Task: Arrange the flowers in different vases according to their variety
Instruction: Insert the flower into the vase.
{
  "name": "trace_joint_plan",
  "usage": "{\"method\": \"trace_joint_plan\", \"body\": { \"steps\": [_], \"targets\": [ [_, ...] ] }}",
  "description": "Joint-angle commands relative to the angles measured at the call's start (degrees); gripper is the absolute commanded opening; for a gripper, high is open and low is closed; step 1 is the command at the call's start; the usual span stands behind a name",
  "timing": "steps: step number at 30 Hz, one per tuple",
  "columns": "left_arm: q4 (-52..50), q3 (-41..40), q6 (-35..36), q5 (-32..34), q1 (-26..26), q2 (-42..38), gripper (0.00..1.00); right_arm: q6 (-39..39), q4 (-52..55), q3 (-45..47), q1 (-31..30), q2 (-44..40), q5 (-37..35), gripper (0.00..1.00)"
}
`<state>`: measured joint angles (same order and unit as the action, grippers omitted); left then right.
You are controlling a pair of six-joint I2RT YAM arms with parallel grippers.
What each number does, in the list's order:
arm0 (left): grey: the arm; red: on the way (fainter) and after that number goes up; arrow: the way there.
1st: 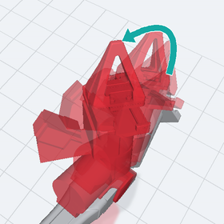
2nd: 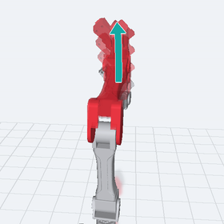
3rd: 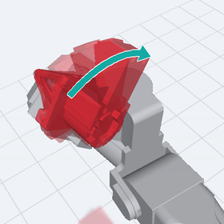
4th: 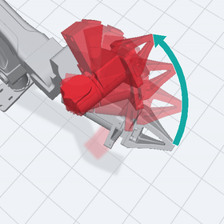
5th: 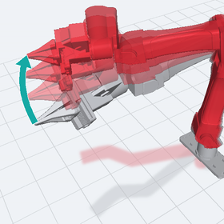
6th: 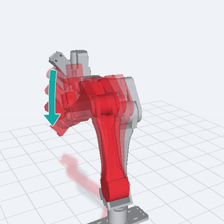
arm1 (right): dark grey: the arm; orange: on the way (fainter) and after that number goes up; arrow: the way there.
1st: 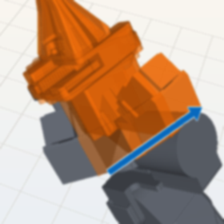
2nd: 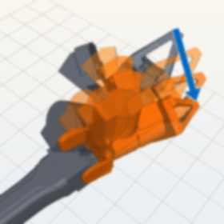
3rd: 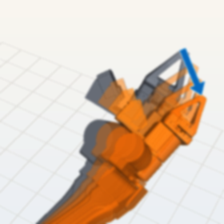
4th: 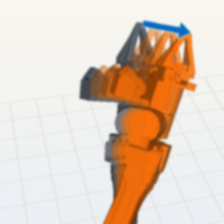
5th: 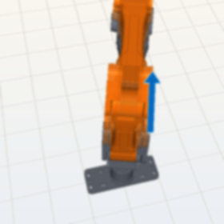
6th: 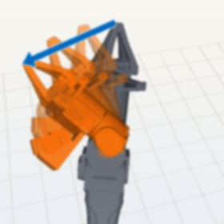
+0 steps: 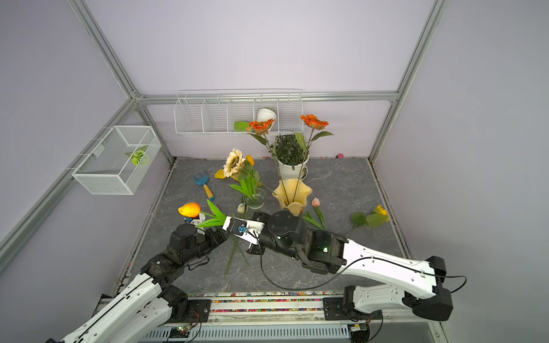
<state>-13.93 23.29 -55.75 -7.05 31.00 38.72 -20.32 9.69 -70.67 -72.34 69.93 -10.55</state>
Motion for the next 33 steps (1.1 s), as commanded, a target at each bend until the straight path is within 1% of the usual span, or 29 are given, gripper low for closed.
{"method": "trace_joint_plan", "body": {
  "steps": [1,5,10,15,24,29,33],
  "targets": [
    [0.31,-1.44,-0.93,1.15,-0.56,-0.84,0.97,1.12,-11.63,0.37,3.96,4.87,1.92,0.0],
    [1.39,-2.02,-1.33,0.95,-0.59,-1.19,0.97,3.79,-20.94,-0.11,9.09,11.06,4.08,0.0],
    [1.99,-2.12,-0.77,1.17,-0.68,-2.25,0.97,4.72,-25.56,-3.52,12.55,17.19,5.84,0.0],
    [2.04,-2.88,-0.81,2.03,-0.77,-4.15,0.96,3.04,-26.03,-7.72,13.76,21.48,6.33,0.0],
    [3.46,-5.56,-2.12,2.62,-0.77,-6.64,0.96,-0.01,-23.7,-14.6,15.55,27.14,7.88,0.0],
    [4.72,-6.8,-2.45,2.92,-0.86,-8.41,0.97,-1.46,-24.3,-15.19,17.22,30.33,7.35,0.0],
    [4.93,-7.51,-2.48,3.27,-0.92,-10.09,0.97,-2.35,-26.54,-13.85,18.43,32.22,6.06,0.0]
  ]
}}
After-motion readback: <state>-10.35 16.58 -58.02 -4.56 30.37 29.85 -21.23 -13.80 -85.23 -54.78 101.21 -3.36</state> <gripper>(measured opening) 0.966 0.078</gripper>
